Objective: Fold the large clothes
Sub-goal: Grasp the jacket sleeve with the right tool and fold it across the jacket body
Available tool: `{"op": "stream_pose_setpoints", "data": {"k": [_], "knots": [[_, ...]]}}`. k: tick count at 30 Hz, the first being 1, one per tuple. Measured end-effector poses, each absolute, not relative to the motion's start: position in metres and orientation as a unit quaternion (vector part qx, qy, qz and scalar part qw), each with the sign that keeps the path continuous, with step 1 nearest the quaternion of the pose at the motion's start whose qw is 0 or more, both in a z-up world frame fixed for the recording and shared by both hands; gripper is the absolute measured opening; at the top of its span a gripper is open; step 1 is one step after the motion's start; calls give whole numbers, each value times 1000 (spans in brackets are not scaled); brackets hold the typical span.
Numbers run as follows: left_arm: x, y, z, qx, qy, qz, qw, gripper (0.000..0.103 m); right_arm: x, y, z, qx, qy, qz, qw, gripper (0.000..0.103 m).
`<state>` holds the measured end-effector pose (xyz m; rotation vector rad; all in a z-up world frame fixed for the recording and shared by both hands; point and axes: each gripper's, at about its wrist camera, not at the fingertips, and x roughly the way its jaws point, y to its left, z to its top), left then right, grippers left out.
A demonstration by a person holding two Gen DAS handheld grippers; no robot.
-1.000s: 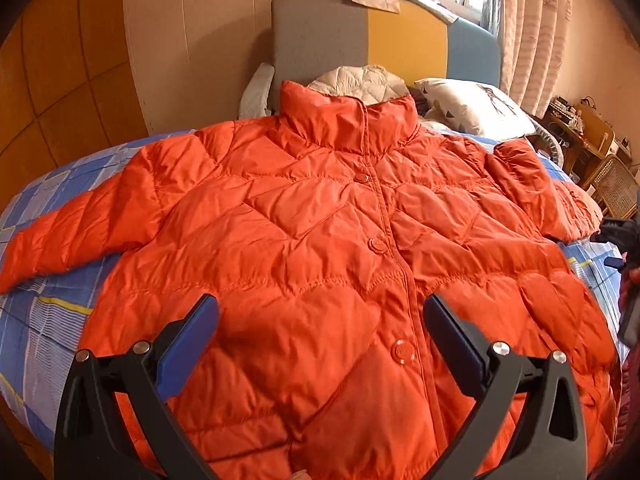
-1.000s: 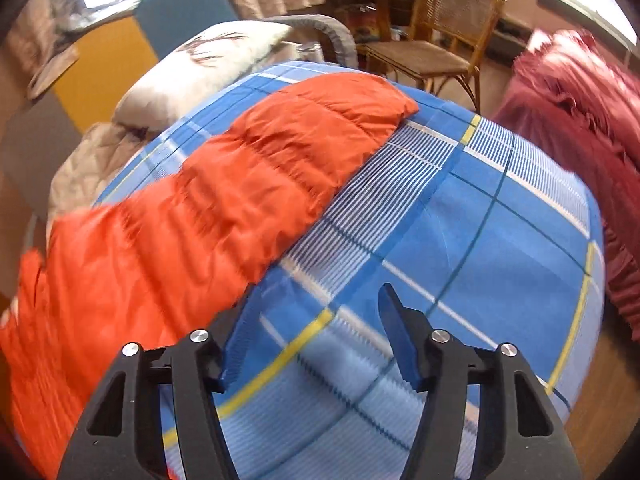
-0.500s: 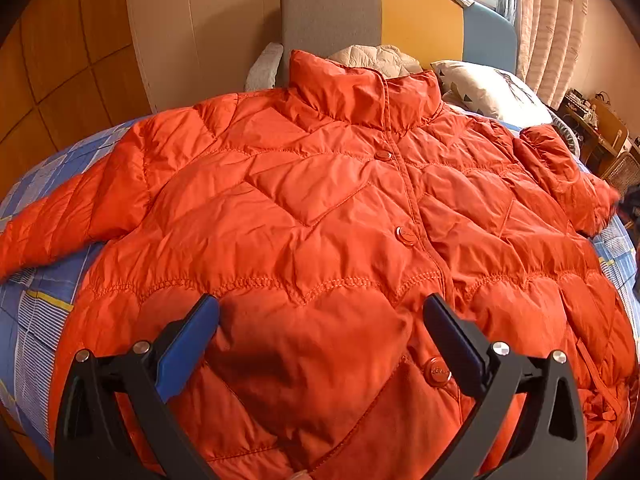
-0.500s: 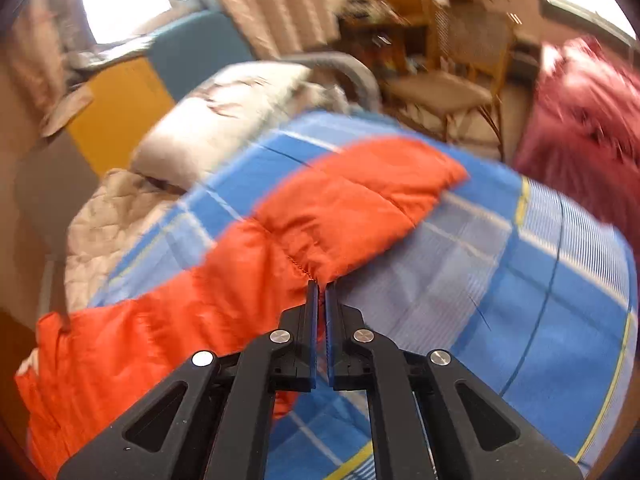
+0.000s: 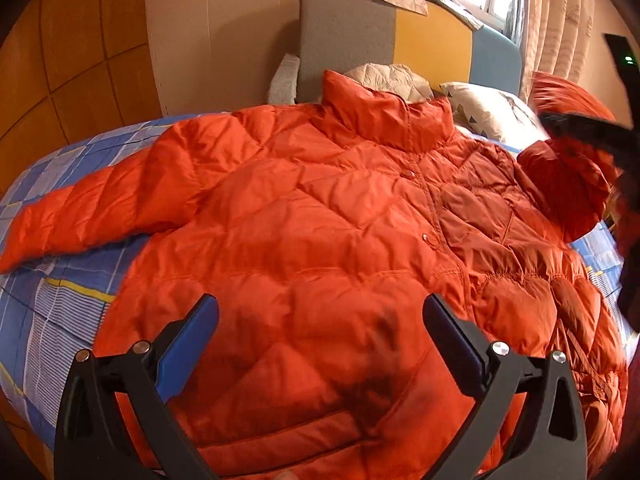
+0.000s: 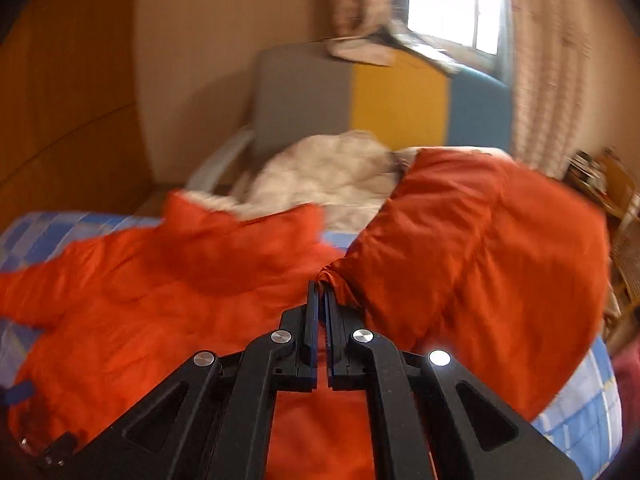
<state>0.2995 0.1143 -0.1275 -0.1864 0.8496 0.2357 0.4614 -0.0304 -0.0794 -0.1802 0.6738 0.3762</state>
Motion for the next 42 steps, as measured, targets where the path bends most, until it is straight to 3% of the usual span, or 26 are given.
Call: {"op": "stream_pose_setpoints", "data": {"k": [5,7,8,9,10,11,14,24,30,35,42], "knots": [[288,138,-123,-126,408,99,899,101,442,17,-101,-91,362,225,900,3],[285,148,-121,-145,406,91,898,99,432,24,-103,-87,367,232,896,10],[286,151,-121,-151,407,89,897,97,429,25,-104,-73,374,243,892,31],[285,153,-121,-159,406,84,896,95,425,24,-104,-61,378,250,889,66],[285,155,-120,-166,405,78,895,93,420,22,-104,-51,375,253,891,80],[287,157,-120,-172,406,76,894,90,413,19,-103,-44,369,256,892,85],[290,160,-122,-183,409,72,891,86,403,10,-108,-1,385,273,881,85],[298,151,-131,-168,418,57,891,87,438,-95,-105,229,379,171,880,85],[298,147,-131,-164,418,47,892,91,471,-29,-88,307,389,374,784,85],[304,147,-128,-165,412,37,895,95,445,-29,-72,329,366,413,767,86],[354,163,-136,-217,424,10,879,94,420,-112,-96,315,384,258,829,86]]}}
